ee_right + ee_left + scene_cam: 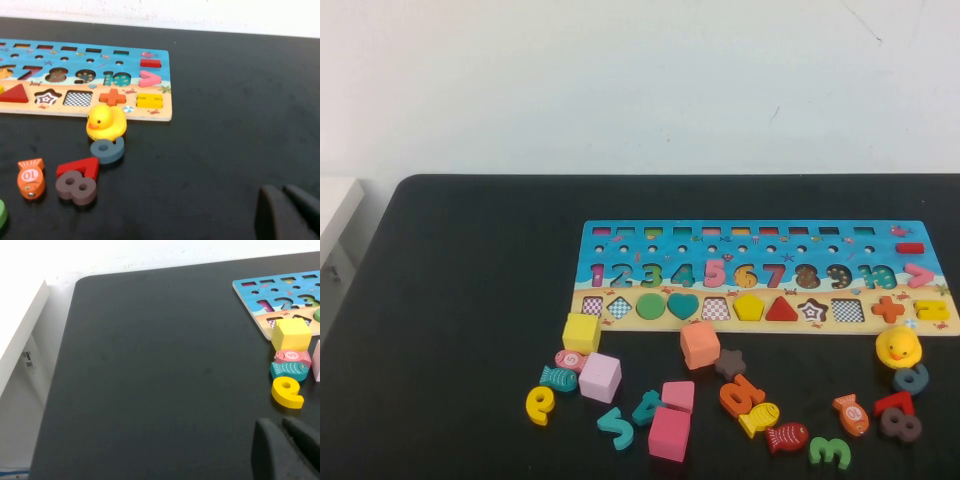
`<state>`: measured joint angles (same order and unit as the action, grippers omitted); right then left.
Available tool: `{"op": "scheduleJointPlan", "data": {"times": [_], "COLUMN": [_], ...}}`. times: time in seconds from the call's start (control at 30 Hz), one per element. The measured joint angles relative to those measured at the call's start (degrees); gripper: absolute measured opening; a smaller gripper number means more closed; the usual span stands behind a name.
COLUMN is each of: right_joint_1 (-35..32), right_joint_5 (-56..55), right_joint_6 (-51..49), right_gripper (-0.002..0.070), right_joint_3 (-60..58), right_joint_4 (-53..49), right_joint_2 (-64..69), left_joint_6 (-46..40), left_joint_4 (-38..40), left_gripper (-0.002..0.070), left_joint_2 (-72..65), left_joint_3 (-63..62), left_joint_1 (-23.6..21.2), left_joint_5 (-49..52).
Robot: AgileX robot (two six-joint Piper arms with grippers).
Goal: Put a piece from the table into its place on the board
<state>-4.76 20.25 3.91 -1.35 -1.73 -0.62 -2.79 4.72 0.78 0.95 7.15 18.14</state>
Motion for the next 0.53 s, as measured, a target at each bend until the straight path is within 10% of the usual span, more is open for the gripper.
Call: {"op": "scheduleJointPlan", "data": {"times": [0.53], "right_joint_1": [0.00], "right_joint_5": [0.00], "right_joint_6": [0.00], "right_gripper": [0.0019], "right_joint_3": [0.00], "right_joint_4": [-0.34], "right_joint_2": [0.00], "left_joint_6": [0.00], "left_joint_4": [0.00], "left_gripper": [-0.0002], "left_joint_2": [0.00], "left_joint_3": [0.00], "left_joint_1": [-1.18], "left_joint_5": [0.00]}}
